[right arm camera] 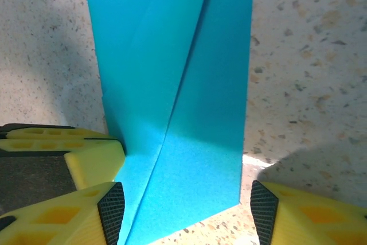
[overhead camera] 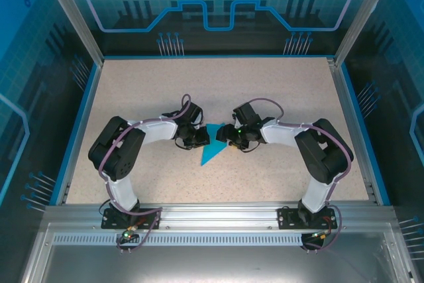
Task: Fold a paper plane with a square sheet of paper (pick it up from the middle)
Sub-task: Turn over the paper at the center of the table.
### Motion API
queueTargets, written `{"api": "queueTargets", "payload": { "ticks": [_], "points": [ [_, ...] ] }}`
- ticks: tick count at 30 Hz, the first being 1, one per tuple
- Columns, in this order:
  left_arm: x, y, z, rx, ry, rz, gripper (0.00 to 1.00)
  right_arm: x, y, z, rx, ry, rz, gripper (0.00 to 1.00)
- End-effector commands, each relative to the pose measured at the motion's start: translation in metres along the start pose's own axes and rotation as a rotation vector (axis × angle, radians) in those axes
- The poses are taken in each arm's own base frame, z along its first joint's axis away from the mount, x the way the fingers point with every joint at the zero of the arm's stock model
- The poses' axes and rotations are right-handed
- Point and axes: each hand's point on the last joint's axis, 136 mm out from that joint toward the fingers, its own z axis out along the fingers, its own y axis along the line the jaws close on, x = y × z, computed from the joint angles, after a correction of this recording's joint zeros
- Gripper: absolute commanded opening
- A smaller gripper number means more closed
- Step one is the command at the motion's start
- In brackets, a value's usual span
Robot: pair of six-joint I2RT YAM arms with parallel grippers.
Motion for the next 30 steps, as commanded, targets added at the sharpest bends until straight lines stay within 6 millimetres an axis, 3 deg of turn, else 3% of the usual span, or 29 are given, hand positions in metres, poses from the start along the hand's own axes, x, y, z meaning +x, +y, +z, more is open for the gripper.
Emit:
{"api": "queueTargets", "payload": {
  "ticks": [1,12,17,24,30],
  "points": [
    [0.002,0.004,0.003,-0.008,0.028,0.012,0.12,0.005,-0.003,0.008,0.028,0.026,0.006,0.63],
    [0.004,0.004,0.004,-0.003,0.034,0.01,0.12,0.01,0.014,0.012,-0.059,0.051,0.017,0.59],
    [0.005,0.004,0.005,0.003,0.034,0.006,0.12,0.01,0.011,0.014,-0.048,0.054,0.025,0.6],
    [0.006,0.004,0.005,0.003,0.036,0.006,0.12,0.005,0.018,0.006,-0.062,0.038,0.013,0.61],
    [0.005,0.003,0.003,0.005,0.034,0.007,0.11,-0.001,-0.001,-0.005,0.072,0.0,-0.005,0.63]
  ]
}}
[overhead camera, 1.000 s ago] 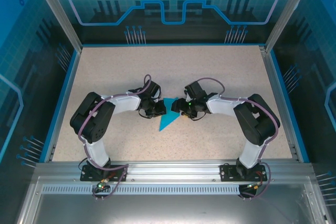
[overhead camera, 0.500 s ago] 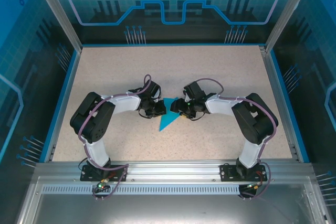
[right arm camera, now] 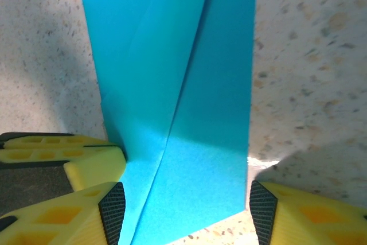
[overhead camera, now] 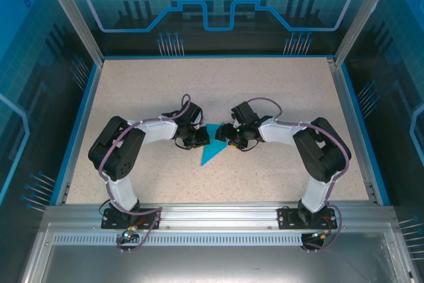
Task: Fold a paper plane with a square sheet of paper (pick it up from the middle)
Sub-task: Turn over the paper at the center of the table.
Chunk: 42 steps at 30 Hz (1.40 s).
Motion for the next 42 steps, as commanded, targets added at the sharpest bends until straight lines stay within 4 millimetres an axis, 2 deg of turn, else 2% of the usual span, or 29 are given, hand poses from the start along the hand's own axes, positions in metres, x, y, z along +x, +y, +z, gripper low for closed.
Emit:
{"api": "queueTargets", "payload": {
  "ticks": [1,5,10,18,27,34,42],
  "points": [
    [0.005,0.004,0.004,-0.003,0.033,0.009,0.11,0.003,-0.004,-0.006,0.049,0.001,-0.017,0.63],
    [0.005,0.006,0.006,-0.011,0.037,-0.001,0.11,0.008,-0.005,0.003,0.047,0.026,-0.005,0.63],
    [0.007,0.011,0.009,-0.029,0.05,-0.012,0.1,0.015,0.007,0.017,-0.024,0.075,0.005,0.62],
    [0.009,0.013,0.013,-0.028,0.061,-0.021,0.1,0.016,0.013,0.023,-0.037,0.091,0.024,0.61],
    [0.01,0.008,0.013,-0.002,0.066,-0.018,0.1,0.013,0.024,0.019,-0.064,0.09,0.018,0.61],
    [0.014,-0.002,0.014,0.063,0.095,-0.004,0.1,0.013,0.017,0.017,-0.033,0.081,0.026,0.61],
    [0.016,-0.001,0.012,0.054,0.094,-0.009,0.1,0.004,0.036,0.004,-0.144,0.044,-0.003,0.64]
  ]
}}
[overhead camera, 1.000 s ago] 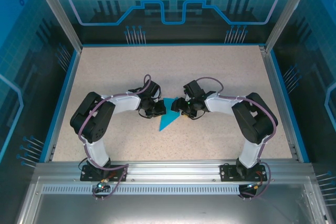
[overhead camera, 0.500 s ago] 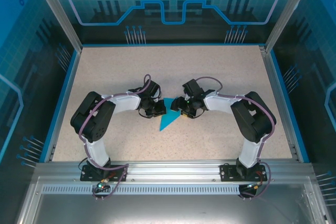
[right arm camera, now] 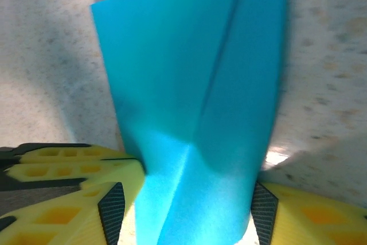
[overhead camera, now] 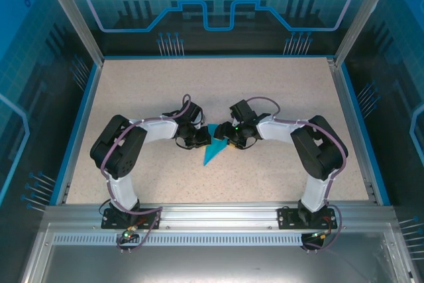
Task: Fold a paper plane with a square sheet of paper (pick it up from the middle)
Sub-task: Turn over the paper at the center of the table.
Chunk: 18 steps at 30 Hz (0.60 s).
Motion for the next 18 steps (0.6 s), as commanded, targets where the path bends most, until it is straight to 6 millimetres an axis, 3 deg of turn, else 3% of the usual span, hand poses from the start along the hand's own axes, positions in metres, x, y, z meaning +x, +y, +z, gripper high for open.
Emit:
{"api": "queueTargets", "payload": {
  "ticks": [1,6,12,18],
  "points": [
    [0.013,0.006,0.008,0.003,0.059,-0.009,0.1,0.004,0.028,-0.001,-0.139,0.018,-0.045,0.64],
    [0.012,0.002,0.005,0.018,0.053,-0.008,0.1,-0.001,0.023,0.0,-0.139,0.006,-0.032,0.64],
    [0.009,0.002,0.001,0.013,0.029,-0.027,0.1,-0.002,0.003,-0.002,-0.091,-0.037,-0.023,0.61],
    [0.007,0.002,0.004,0.024,0.024,-0.056,0.1,-0.001,0.012,-0.011,-0.2,-0.073,-0.069,0.61]
  ]
}}
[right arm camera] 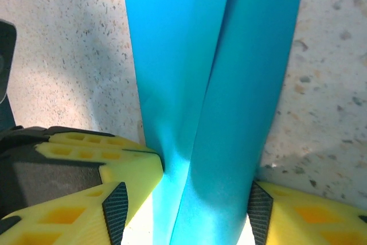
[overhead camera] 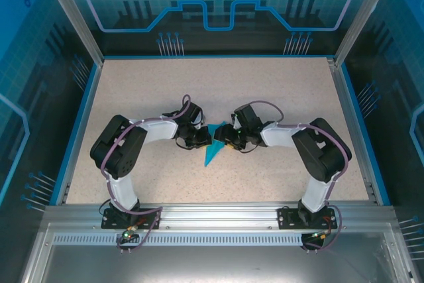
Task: Fold a paper plane with a square sheet of paper (pick it up from the middle)
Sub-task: Turn over the paper at the center of the table.
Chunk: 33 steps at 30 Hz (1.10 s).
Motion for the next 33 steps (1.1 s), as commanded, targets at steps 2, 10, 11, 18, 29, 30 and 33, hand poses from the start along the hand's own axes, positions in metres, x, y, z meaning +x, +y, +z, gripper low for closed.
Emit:
{"api": "queueTargets", "payload": {
  "ticks": [2,10,11,18,29,30,33],
  "points": [
    [0.007,0.003,0.003,0.013,0.022,-0.039,0.1,-0.005,0.018,-0.009,-0.101,-0.027,-0.048,0.62],
    [0.005,0.001,0.001,0.03,0.013,-0.056,0.1,-0.02,0.023,-0.008,-0.131,-0.1,-0.026,0.65],
    [0.005,0.001,0.001,0.031,0.012,-0.059,0.1,-0.021,0.022,-0.007,-0.128,-0.106,-0.02,0.64],
    [0.005,0.002,0.002,0.029,0.013,-0.063,0.1,-0.027,0.026,-0.011,-0.163,-0.138,-0.028,0.63],
    [0.002,0.0,-0.004,0.031,-0.012,-0.059,0.1,-0.012,0.005,0.013,-0.058,-0.041,-0.02,0.42],
    [0.003,0.0,-0.005,0.03,-0.012,-0.057,0.1,-0.012,0.004,0.014,-0.044,-0.042,-0.025,0.42],
    [0.003,0.0,-0.006,0.031,-0.015,-0.055,0.1,-0.013,0.004,0.015,-0.036,-0.047,-0.045,0.37]
  ]
}}
